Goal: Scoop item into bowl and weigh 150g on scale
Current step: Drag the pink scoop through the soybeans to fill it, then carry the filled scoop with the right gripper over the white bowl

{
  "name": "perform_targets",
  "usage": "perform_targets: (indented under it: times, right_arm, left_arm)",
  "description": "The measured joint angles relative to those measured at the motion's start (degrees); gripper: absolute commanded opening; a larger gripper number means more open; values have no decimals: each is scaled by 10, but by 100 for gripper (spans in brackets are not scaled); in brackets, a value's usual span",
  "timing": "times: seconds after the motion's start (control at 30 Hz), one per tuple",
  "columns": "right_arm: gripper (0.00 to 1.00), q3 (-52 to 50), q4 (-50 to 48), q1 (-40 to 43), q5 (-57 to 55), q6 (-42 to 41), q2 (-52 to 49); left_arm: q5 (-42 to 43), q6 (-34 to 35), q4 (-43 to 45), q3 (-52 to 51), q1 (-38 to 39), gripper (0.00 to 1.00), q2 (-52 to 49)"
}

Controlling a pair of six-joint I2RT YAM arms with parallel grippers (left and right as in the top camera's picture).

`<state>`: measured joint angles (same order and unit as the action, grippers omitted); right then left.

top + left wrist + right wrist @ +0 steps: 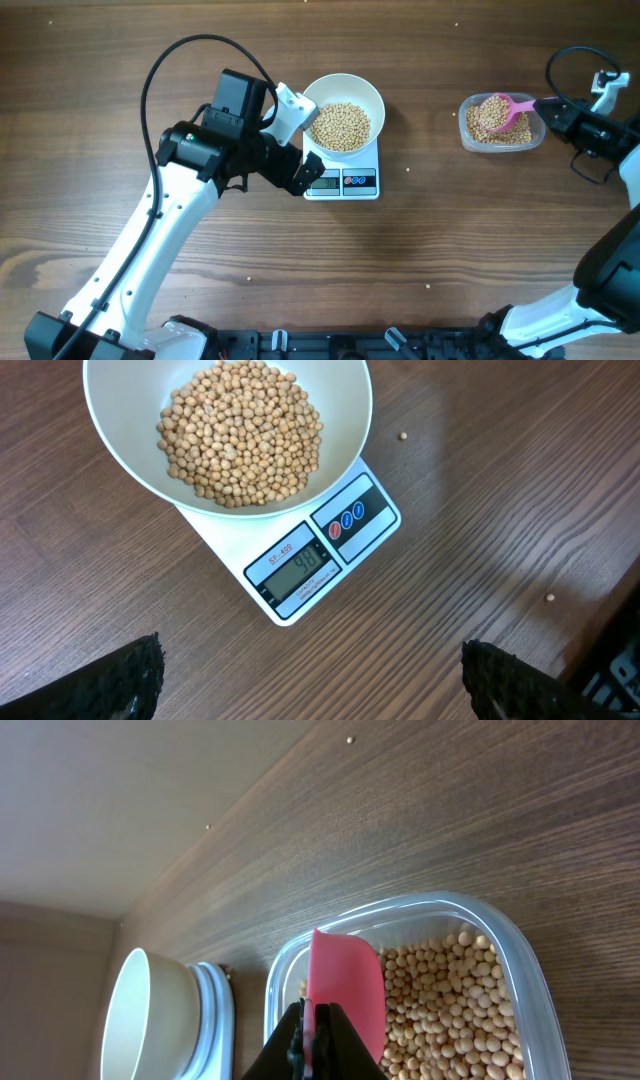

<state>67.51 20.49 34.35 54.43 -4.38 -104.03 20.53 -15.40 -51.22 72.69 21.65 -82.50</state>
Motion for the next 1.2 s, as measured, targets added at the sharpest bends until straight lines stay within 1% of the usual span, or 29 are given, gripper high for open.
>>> perform_targets:
  times: [0.27, 0.47, 0.83, 0.9, 1.0, 1.1, 1.2]
  right_arm:
    - [4, 0, 0, 3, 26, -23, 0]
    - [4, 0, 0, 37, 56, -30, 0]
    - [4, 0, -3, 27, 92, -34, 0]
    - [4, 0, -25, 7, 98, -49, 2]
    - [4, -1, -83, -25, 108, -93, 21]
    - [4, -2, -154, -62, 121, -143, 35]
    - [4, -3, -254, -129, 130, -220, 37]
  left_arm:
    - [0, 0, 0, 0, 0, 100, 0]
    - [0, 0, 0, 0, 0, 100, 0]
    - [0, 0, 0, 0, 0, 100, 0]
    - [0, 0, 0, 0, 0, 100, 0]
    - [0, 0, 0, 0, 0, 100, 0]
    - [0, 0, 0, 0, 0, 100, 0]
    - [0, 0, 0, 0, 0, 100, 0]
